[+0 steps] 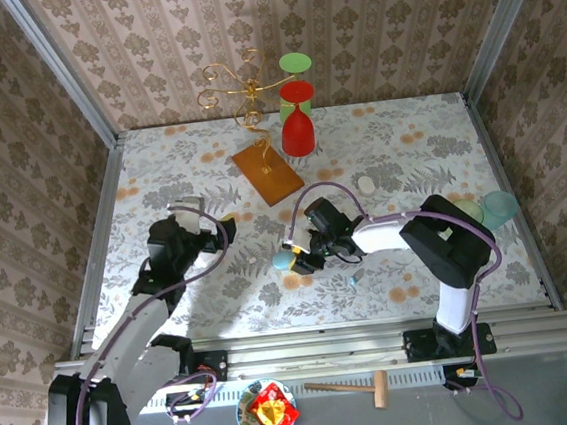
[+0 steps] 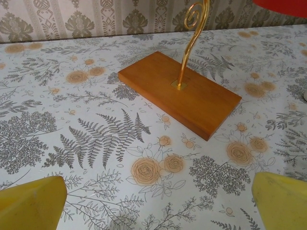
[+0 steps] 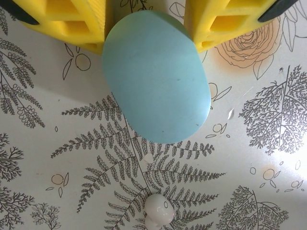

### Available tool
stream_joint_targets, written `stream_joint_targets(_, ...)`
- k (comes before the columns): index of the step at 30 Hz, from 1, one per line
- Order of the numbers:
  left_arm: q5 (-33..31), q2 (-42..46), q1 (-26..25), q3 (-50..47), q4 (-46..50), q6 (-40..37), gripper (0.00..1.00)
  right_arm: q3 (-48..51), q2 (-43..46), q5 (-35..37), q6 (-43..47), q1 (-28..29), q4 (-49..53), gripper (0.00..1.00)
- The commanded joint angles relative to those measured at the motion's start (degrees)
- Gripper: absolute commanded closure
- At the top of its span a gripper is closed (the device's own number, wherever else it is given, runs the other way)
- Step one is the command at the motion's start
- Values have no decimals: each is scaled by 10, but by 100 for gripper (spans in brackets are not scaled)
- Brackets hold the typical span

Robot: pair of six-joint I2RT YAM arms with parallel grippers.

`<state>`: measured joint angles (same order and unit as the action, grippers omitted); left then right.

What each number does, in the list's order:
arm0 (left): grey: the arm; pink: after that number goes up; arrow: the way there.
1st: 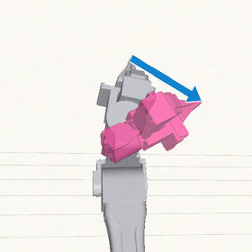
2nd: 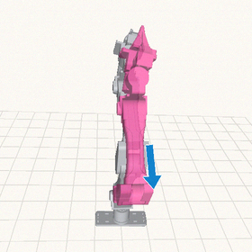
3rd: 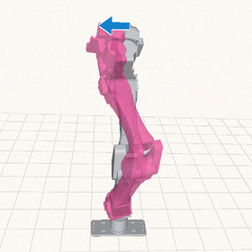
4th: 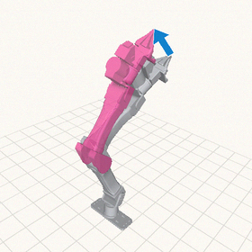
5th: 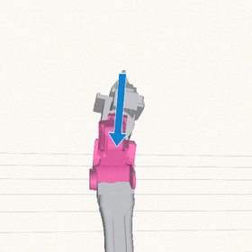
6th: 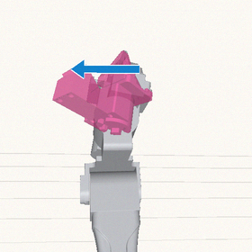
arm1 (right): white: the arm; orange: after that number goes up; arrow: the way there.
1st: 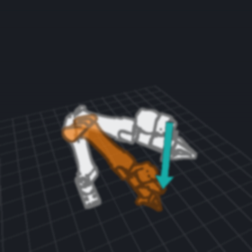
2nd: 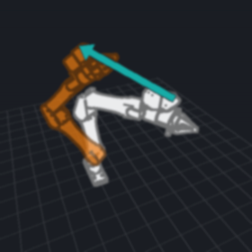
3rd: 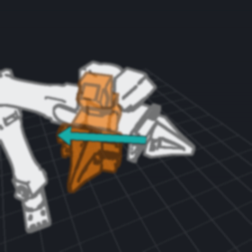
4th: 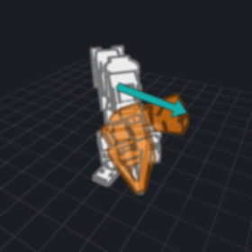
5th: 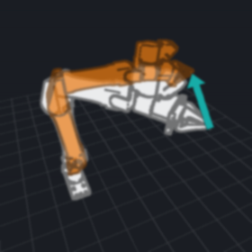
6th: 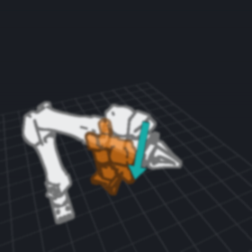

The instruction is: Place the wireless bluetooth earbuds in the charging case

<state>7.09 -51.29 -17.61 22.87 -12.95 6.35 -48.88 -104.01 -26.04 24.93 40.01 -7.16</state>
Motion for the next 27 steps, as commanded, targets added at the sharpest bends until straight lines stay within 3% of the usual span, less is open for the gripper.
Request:
stream_joint_targets(1, 5, -1, -4, -13, -32, -12, 0, 21, 30, -13, -7, 0, 18, 62)
stream_joint_targets(5, 10, 2, -8, -26, -52, -17, 0, 29, 37, -16, -5, -4, 19, 53)
stream_joint_targets(7, 12, 2, -8, -27, -57, -19, 0, 22, 29, -15, 2, -4, 29, 42)
stream_joint_targets(12, 13, 1, -9, -29, -63, -20, 0, 0, 1, -12, 7, -3, 26, 40)
stream_joint_targets(17, 12, 10, -9, -32, -54, -20, 0, -23, -20, -14, 15, -3, 44, 48)
stream_joint_targets(24, 14, 13, -10, -37, -63, -24, 0, -6, 3, -21, 9, -3, 50, 65)
stream_joint_targets(27, 35, 1, -27, -39, -99, -55, 0, 7, 32, -20, -7, -3, 43, 67)
